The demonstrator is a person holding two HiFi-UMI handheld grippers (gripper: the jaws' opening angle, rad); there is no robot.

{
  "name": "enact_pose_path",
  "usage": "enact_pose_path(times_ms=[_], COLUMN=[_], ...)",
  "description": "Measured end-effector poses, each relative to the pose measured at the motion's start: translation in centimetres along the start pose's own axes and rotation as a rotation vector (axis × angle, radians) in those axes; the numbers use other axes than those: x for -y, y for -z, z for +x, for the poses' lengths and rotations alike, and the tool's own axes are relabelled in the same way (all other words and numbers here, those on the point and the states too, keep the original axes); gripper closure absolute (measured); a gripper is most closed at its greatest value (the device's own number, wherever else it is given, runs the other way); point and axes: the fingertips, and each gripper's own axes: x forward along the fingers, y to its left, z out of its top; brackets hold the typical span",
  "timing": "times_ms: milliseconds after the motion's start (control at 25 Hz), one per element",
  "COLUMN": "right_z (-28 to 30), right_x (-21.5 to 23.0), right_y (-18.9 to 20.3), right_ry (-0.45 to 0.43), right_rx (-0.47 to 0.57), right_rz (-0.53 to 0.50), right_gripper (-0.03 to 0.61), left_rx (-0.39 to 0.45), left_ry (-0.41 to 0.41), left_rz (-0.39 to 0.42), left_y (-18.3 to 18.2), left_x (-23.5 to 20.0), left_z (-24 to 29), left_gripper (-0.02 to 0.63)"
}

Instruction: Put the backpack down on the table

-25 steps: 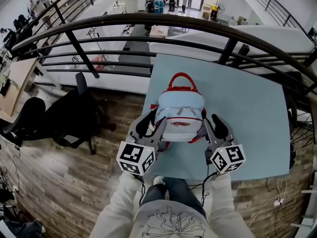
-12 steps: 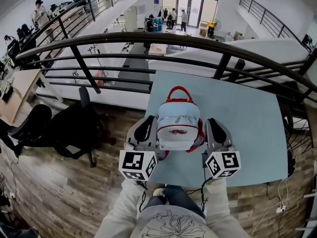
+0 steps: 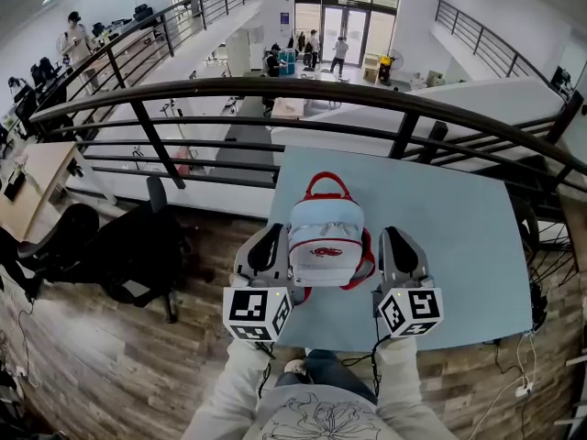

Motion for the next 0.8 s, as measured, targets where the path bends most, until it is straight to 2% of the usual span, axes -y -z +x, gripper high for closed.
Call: enact_pose_path(times_ms=[800], right_z=[-0.85], right_x=[0.14], right_y=[-0.45], right_ry=[0.009], right_rx=[0.004], right_rz=[0.002], right_gripper=[0.547], left_rx=[0.004], left_ry=[-0.006], left_rz=[0.011], left_y=[-0.25], left_x=[0.53], left_z=[-0.69], left_gripper=[0.595])
